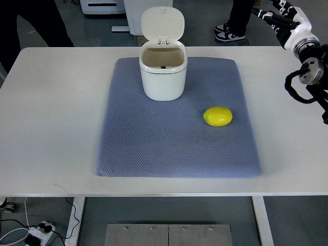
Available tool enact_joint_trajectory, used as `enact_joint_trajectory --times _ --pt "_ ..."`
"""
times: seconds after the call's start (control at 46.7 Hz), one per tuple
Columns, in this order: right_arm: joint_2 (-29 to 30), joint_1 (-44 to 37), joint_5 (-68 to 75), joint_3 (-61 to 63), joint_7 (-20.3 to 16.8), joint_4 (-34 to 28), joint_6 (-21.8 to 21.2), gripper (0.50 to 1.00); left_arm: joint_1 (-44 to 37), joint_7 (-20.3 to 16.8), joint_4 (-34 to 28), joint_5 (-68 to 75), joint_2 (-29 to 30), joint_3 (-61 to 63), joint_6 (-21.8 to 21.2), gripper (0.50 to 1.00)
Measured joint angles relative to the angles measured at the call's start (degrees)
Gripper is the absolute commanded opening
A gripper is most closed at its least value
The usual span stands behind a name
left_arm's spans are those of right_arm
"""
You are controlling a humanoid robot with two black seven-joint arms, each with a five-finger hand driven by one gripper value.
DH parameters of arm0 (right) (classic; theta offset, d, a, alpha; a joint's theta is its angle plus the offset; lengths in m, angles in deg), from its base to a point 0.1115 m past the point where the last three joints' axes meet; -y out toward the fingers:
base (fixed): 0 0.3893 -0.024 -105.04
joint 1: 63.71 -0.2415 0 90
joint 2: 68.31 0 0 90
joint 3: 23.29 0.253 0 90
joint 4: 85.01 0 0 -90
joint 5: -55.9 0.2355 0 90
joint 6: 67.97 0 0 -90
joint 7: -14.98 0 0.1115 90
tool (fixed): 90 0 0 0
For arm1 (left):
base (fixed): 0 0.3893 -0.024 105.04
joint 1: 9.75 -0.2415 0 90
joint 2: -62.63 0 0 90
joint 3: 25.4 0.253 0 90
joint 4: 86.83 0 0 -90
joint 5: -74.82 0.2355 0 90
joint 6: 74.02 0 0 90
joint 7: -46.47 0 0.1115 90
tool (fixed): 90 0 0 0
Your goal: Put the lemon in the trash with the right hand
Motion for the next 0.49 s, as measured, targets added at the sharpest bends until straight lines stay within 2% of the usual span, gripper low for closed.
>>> enact_joint_trajectory --times 0.492 --pt "0.22 0.35 -0.08 -0.24 0.0 0.37 0.02 1.0 -1.02 -0.05 -0.07 -0.18 0.0 -0.18 -0.02 1.0"
